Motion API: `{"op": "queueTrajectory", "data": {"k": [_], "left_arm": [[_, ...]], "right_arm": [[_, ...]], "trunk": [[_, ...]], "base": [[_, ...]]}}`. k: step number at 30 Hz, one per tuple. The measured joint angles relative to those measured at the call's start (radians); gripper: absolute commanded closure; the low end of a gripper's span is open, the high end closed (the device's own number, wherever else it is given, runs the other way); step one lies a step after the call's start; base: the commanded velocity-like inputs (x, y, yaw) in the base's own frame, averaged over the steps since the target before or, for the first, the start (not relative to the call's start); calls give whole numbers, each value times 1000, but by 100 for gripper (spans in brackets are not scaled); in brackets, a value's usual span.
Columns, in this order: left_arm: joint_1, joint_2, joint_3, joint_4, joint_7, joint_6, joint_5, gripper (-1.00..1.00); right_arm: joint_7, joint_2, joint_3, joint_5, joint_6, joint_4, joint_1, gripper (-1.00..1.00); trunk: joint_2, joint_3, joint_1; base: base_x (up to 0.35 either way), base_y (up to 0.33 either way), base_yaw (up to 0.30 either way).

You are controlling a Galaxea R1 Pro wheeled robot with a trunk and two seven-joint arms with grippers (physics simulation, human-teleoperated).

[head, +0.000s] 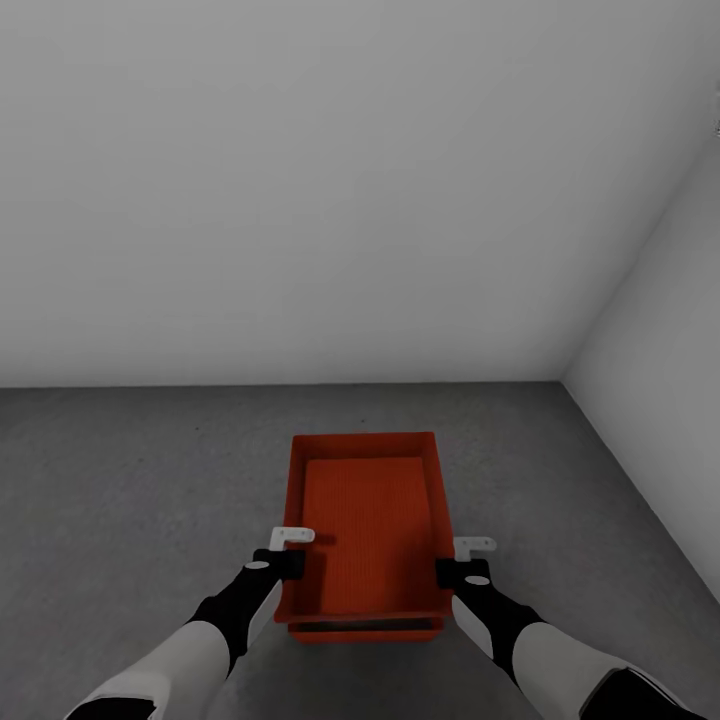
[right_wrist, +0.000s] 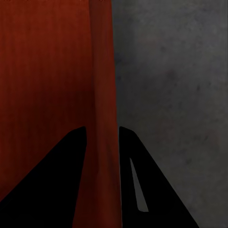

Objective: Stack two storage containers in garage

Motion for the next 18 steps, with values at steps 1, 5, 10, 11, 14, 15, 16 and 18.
{"op": "queueTrajectory", "data": {"k": [1, 5, 10, 11, 14, 15, 16, 18], "left_arm": [[0, 0, 0, 0, 0, -1, 0, 100], [0, 0, 0, 1, 0, -2, 1, 100], [0, 0, 1, 1, -1, -2, 0, 100], [0, 0, 1, 1, -1, -2, -1, 100], [0, 1, 2, 1, -3, -2, -1, 100], [0, 1, 2, 1, -3, -1, -1, 100], [0, 1, 2, 0, -4, -1, -2, 100], [0, 1, 4, 0, -5, -1, -3, 100]], "right_arm": [[0, 0, 0, 0, 0, 0, 0, 100], [-1, 0, 0, -1, 0, 0, 0, 100], [-1, 0, 1, -1, 0, 0, 0, 100], [-1, 0, 1, -1, 0, 0, 0, 100], [-1, 0, 1, -1, 0, 0, 0, 100], [-1, 0, 1, -1, 0, 0, 0, 100], [-1, 0, 0, -1, 0, 0, 0, 100], [-1, 0, 1, -1, 0, 0, 0, 100]], "trunk": [[-7, -3, 1], [-7, -3, 1], [-7, -3, 1], [-7, -3, 1], [-7, -3, 1], [-7, -3, 1], [-7, -3, 1], [-7, -3, 1]], "base": [[0, 0, 0], [0, 0, 0], [0, 0, 0], [0, 0, 0], [0, 0, 0], [0, 0, 0], [0, 0, 0], [0, 0, 0]]}}
